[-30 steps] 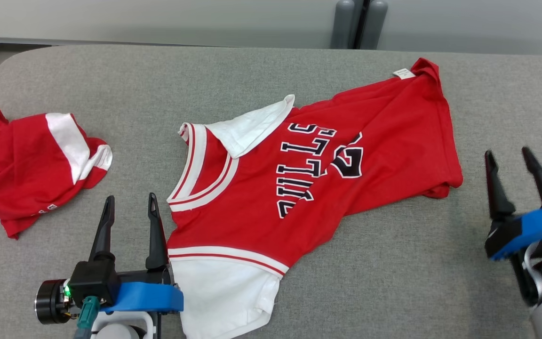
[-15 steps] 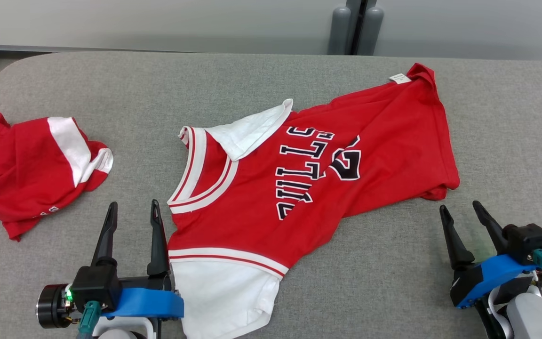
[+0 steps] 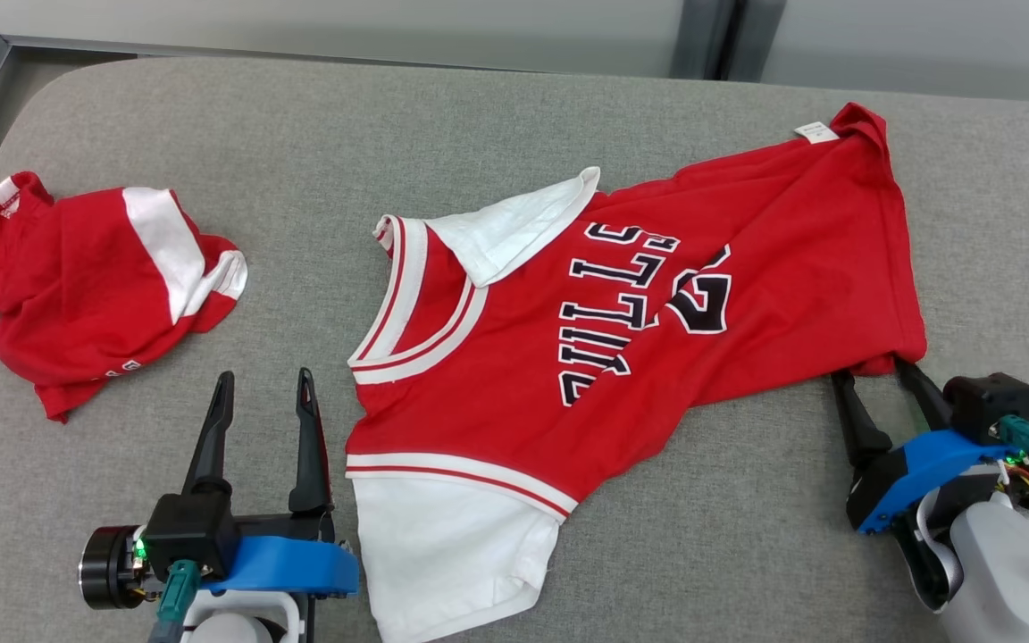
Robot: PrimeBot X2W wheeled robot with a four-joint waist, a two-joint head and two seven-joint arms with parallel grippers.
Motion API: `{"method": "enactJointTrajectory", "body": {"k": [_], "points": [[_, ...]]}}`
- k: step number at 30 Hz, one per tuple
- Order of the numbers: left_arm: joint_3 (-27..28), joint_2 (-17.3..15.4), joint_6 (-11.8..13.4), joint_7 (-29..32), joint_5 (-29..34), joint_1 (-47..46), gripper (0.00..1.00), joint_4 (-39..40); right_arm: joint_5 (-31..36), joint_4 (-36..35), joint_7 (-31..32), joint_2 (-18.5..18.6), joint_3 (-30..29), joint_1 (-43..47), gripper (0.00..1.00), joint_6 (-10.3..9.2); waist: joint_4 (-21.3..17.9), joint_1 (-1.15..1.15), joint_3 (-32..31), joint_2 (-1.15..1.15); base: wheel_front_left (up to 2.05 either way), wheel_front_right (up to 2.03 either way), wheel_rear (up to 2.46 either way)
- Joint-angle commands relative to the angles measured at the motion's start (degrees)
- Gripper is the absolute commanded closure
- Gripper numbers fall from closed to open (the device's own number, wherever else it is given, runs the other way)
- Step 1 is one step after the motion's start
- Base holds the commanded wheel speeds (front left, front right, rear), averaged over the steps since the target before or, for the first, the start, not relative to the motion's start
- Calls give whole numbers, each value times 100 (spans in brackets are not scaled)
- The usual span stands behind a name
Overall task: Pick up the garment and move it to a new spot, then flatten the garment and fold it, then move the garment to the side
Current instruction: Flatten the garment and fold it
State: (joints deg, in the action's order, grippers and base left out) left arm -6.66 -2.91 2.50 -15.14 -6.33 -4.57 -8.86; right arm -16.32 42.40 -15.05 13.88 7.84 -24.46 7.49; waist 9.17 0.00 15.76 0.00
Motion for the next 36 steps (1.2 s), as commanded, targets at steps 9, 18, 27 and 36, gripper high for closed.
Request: {"method": "enactJointTrajectory", "body": {"k": [9, 18, 27, 36], "points": [[-127, 3, 55, 0, -71, -153, 0, -42, -293, 460, -12, 129, 187, -555, 100, 1, 128, 0, 105, 0, 0, 0, 0], [-76, 3, 73, 0, -102, 172, 0, -128, -379, -387, -12, 150, 262, 306, 100, 1, -229, 0, -272, 0, 0, 0, 0], [3, 2, -1, 0, -37, 337, 0, -170, -291, -1650, -12, 126, 249, 1471, 100, 1, -659, 0, -673, 0, 0, 0, 0], [68, 2, -61, -1, 0, 466, 0, -164, -222, -2437, -12, 216, 264, 2609, 100, 1, -790, 0, -750, 0, 0, 0, 0]]}}
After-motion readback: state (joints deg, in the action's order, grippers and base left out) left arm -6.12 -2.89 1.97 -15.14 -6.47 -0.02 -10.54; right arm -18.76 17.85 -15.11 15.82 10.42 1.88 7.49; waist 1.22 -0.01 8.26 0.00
